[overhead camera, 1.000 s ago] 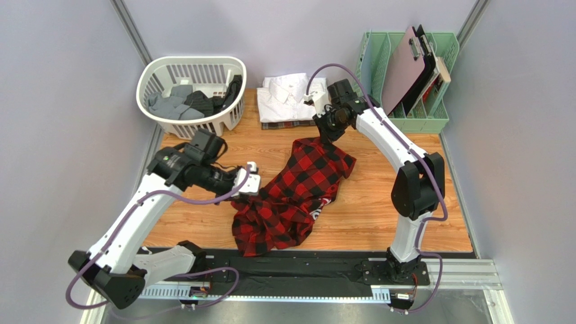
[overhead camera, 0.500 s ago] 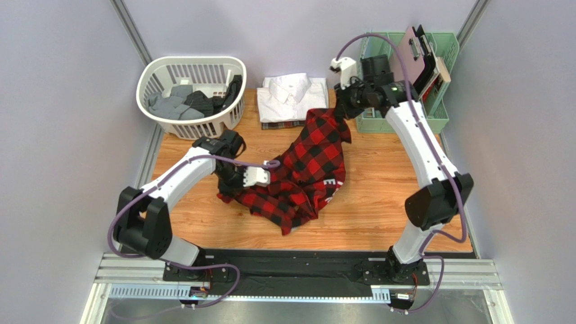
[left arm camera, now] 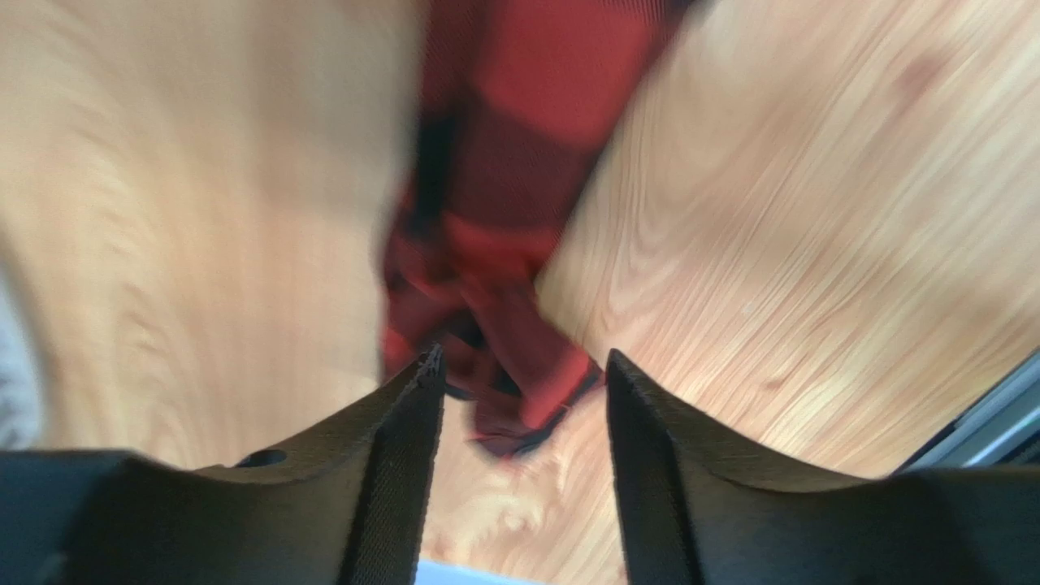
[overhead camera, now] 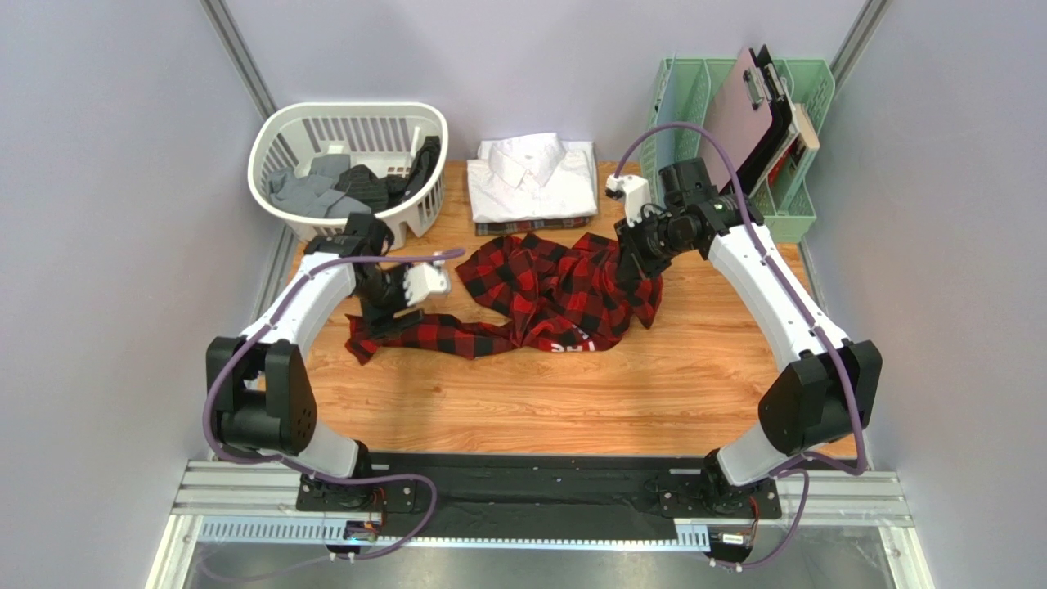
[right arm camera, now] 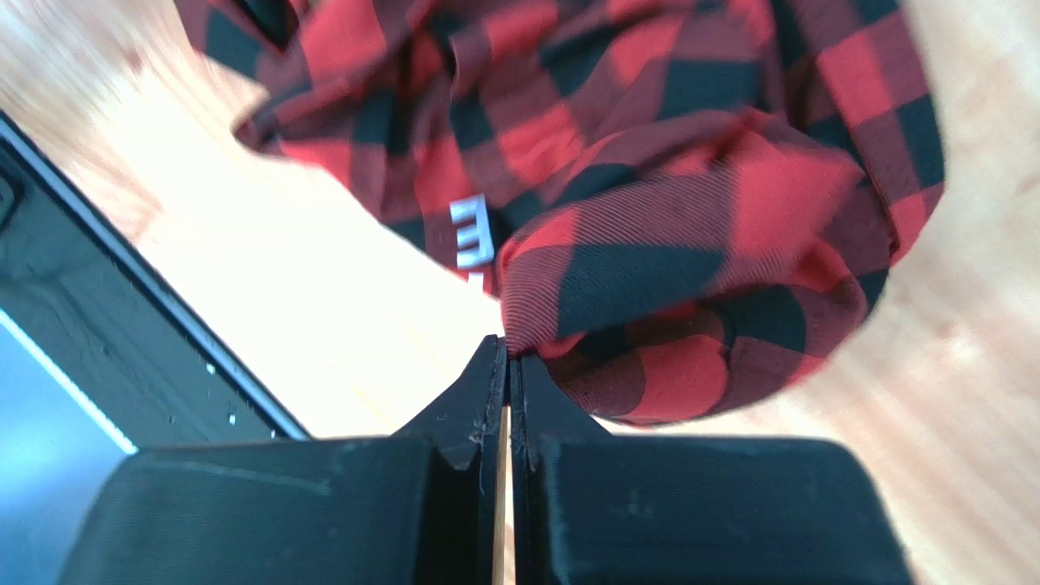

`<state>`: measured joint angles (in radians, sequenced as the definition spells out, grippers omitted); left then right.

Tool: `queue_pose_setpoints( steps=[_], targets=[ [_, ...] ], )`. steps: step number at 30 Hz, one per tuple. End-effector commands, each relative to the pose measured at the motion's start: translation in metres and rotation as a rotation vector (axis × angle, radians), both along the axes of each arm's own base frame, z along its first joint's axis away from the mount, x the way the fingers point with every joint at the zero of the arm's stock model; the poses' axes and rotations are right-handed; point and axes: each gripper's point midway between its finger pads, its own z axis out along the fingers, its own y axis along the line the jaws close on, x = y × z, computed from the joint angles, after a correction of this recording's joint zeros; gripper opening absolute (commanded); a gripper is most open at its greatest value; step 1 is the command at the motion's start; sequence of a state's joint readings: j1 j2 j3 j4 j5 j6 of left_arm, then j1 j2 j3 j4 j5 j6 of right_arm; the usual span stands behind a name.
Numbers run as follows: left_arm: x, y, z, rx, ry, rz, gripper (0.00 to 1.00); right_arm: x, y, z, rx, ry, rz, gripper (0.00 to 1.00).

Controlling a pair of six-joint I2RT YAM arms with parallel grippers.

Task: Fold and stack the long sleeve shirts
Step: Flatten the shirt out

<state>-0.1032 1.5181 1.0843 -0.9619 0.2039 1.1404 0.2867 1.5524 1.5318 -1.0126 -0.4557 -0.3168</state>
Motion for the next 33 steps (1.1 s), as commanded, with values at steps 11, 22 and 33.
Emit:
queue_pose_setpoints(
  steps=[11, 22, 33],
  targets=[
    [0.119, -0.223, 0.102, -0.557, -0.15, -0.032, 0.94, -0.013, -0.013, -0.027, -0.065, 0.04, -0.022, 0.0],
    [0.139, -0.27, 0.032, -0.516, -0.039, -0.108, 0.91, -0.004, -0.019, -0.034, -0.091, 0.047, -0.04, 0.0],
    [0.059, -0.159, 0.067, -0.376, -0.016, -0.267, 0.0, 0.01, -0.034, -0.025, -0.107, 0.023, -0.07, 0.0]
  ],
)
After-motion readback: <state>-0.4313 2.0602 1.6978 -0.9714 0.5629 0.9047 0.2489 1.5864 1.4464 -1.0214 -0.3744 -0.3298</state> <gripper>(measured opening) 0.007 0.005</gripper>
